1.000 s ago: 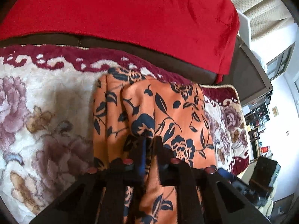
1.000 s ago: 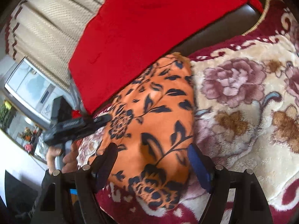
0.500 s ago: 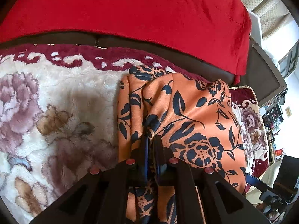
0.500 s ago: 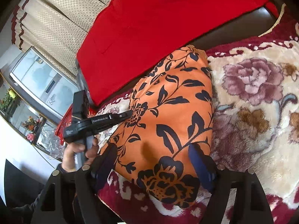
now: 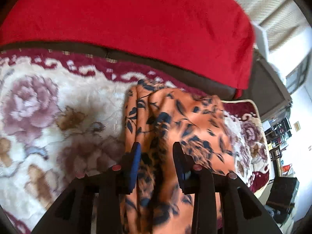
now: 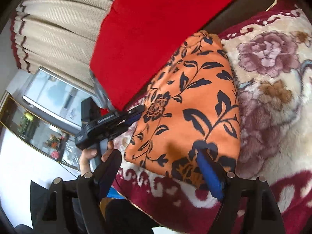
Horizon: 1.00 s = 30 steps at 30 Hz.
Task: Fold small clothes
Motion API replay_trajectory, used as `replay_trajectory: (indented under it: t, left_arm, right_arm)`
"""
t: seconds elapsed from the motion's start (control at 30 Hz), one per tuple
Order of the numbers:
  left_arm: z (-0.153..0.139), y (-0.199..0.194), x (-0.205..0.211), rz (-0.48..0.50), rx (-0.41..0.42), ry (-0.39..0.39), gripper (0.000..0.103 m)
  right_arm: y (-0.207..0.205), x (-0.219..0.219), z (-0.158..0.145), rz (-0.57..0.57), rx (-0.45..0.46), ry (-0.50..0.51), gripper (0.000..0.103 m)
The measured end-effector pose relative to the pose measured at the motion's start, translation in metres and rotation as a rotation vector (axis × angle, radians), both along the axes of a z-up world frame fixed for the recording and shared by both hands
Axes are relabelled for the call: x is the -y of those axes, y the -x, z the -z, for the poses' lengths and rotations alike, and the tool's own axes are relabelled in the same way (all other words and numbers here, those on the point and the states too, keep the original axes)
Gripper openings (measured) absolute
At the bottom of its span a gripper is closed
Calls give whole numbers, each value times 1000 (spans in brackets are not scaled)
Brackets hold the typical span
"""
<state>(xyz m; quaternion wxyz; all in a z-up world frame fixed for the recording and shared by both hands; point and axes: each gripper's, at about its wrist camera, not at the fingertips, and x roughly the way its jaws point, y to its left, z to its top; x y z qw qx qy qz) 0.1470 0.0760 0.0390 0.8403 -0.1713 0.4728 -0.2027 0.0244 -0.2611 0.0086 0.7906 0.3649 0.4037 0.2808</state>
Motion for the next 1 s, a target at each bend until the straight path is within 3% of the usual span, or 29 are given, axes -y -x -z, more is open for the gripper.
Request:
replay_trajectory:
  t: [0.17,0.3,0.43,0.53,0.63,0.67,0.7,0.73,0.83,0.97,1.0]
  left_arm:
    - [-18,25,17,66,57,20,36]
    - [-19,14,46,93,80,-61,36]
    - [8,0,62,69,42,-182,36]
    - [23,3,62,68,58,-221,37]
    - [23,6,63,75,84,-244,37]
    - [23,5,62,74,86,-250,37]
    - [24,4,61,73,86,-253,38]
    - [25,5,60,72,86,-248,38]
    - [27,4,59,86,100,-228,39]
    - [28,5,61,83,115,-250,39]
    - [28,5,60,79,113,-244,39]
  right_arm:
    - [28,9,17,68,-10,-63,82]
    - [29,18,21,90,-16,-99,82]
    - [12,44,22,142,-15,-131,82]
    - [-16,59,46,153,-119,-153,83]
    - [-36,50,56,69,-164,-166,83]
    - [-39,43,52,37,-154,-145,81]
    - [-44,38,46,8,-138,-146,68]
    - [-45,32,41,0,-132,-94,31]
    - [-50,21,41,2,-162,37,31]
    - [-51,-15,19,-9,-84,446,29]
    - [-51,-21,14,-13,-70,485,30]
